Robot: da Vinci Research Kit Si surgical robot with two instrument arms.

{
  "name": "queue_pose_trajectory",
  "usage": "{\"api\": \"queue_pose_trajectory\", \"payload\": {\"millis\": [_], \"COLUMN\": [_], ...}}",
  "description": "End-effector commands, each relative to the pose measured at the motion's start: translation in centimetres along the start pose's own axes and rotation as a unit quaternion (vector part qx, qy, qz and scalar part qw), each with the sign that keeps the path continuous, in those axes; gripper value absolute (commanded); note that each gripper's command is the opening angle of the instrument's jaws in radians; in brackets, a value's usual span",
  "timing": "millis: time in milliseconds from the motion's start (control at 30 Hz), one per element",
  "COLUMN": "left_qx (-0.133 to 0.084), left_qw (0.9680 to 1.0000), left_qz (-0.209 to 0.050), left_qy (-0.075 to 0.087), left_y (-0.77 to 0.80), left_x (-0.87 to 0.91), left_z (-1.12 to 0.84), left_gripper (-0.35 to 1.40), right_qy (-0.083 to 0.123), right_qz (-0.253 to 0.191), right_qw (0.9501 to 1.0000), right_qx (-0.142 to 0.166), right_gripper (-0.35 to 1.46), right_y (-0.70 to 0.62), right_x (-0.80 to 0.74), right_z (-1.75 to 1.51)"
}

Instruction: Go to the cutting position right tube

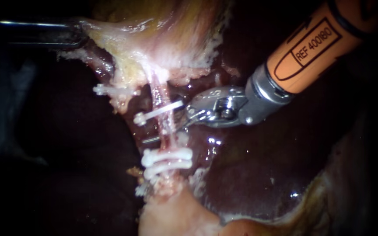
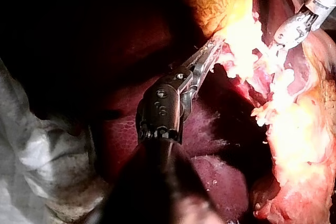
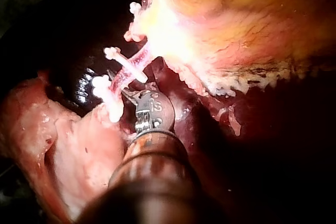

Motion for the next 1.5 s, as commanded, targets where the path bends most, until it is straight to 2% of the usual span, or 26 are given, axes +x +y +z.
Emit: {"api": "queue_pose_trajectory", "payload": {"millis": [33, 267, 633, 1033, 1267, 1500], "left_qx": [0.0, 0.0, 0.0, 0.0, 0.0, 0.0], "left_qw": [1.0, 1.0, 1.0, 1.0, 1.0, 1.0], "left_qz": [0.0, 0.0, 0.0, 0.0, 0.0, 0.0], "left_qy": [0.0, 0.0, 0.0, 0.0, 0.0, 0.0], "left_y": [0.0, 0.0, -0.01, -0.01, -0.01, -0.01], "left_x": [0.0, 0.0, 0.0, 0.0, 0.0, 0.0], "left_z": [0.0, 0.0, 0.0, 0.0, 0.0, 0.0], "left_gripper": [-0.35, -0.35, -0.35, -0.35, -0.35, -0.35], "right_qy": [-0.002, -0.005, -0.006, -0.006, -0.005, 0.01], "right_qz": [0.0, -0.002, -0.002, 0.0, -0.002, -0.004], "right_qw": [1.0, 1.0, 1.0, 1.0, 0.9998, 0.9994], "right_qx": [-0.002, -0.002, 0.005, 0.007, 0.019, 0.034], "right_gripper": [1.26, 1.28, 1.28, 1.28, 1.28, 1.28], "right_y": [0.01, 0.04, -0.08, -0.04, -0.03, -0.02], "right_x": [-0.03, -0.13, -0.14, -0.08, -0.08, -0.01], "right_z": [-0.02, -0.27, -0.56, -0.33, -0.13, 0.09]}}
